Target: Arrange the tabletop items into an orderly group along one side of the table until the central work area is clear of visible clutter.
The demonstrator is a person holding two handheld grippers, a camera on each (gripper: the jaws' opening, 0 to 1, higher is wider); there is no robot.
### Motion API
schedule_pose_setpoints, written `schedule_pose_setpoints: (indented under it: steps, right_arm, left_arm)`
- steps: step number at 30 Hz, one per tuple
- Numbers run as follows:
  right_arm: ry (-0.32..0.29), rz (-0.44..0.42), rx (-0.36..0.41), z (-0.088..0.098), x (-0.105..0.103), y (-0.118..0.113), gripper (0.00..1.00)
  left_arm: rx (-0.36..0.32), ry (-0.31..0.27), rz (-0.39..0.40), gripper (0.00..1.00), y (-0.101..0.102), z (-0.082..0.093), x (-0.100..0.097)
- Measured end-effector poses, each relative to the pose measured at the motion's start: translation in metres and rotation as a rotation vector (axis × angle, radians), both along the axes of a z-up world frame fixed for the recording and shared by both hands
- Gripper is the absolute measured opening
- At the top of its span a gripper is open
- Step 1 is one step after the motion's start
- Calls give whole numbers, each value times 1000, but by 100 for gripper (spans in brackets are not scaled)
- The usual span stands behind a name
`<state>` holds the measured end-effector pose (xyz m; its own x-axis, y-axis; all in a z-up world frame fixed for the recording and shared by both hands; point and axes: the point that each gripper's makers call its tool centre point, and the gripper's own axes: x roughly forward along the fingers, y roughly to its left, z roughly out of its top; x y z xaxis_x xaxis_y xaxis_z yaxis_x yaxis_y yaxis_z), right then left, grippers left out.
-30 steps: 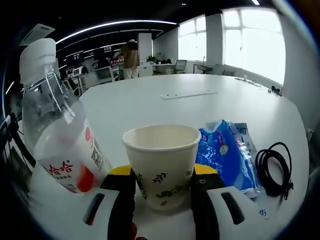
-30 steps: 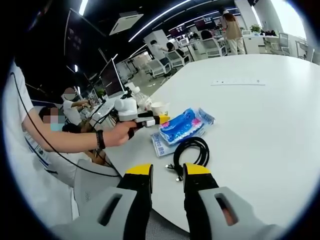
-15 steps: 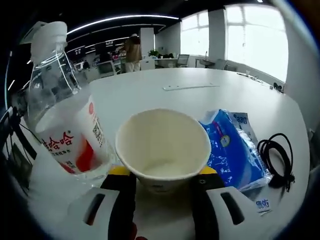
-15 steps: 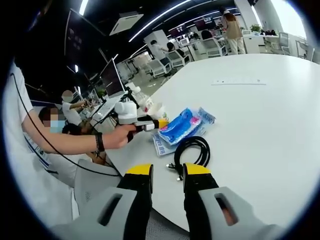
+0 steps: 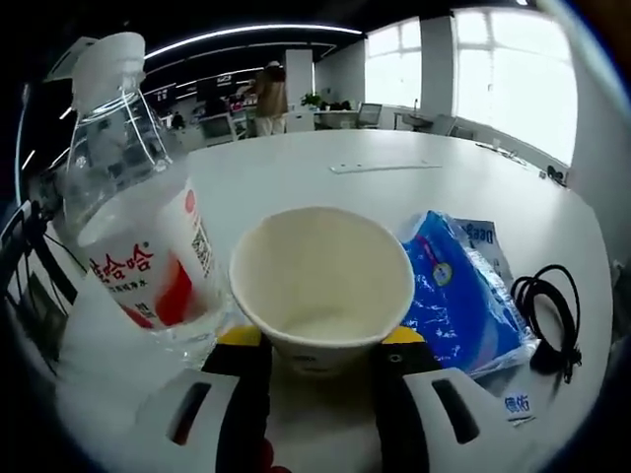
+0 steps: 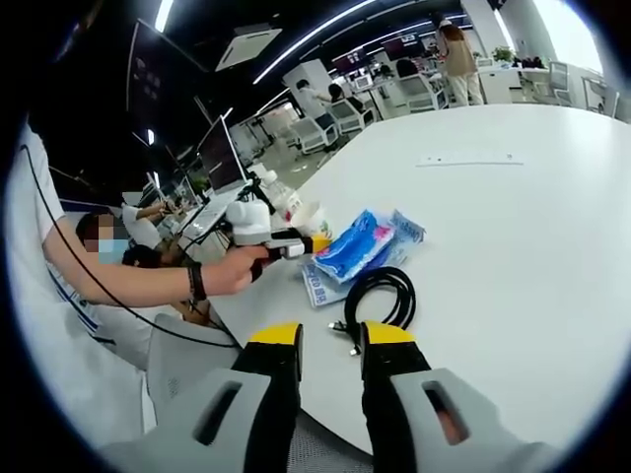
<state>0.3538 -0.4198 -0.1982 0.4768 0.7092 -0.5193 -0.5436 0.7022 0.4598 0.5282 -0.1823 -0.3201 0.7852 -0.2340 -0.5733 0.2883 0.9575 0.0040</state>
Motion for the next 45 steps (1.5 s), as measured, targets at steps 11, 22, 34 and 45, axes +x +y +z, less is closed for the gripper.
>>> schedule_pose_setpoints:
  steps: [11,22,34,45]
  right_arm:
    - [-1,-7,0,2,2,-5,20]
    - [0,-10,4,2,2,-7,20]
    - [-2,-9,14,2,1,-3,20]
    - [-13,-10,33,5,3,1,19]
  left_arm:
    - [15,11,69,38,0,-2,10]
    - [4,33,113,36,2,-6,8]
    - [-9,54,116,36,6,-6,-9]
    - [-7,52,127,38,18,3,-32]
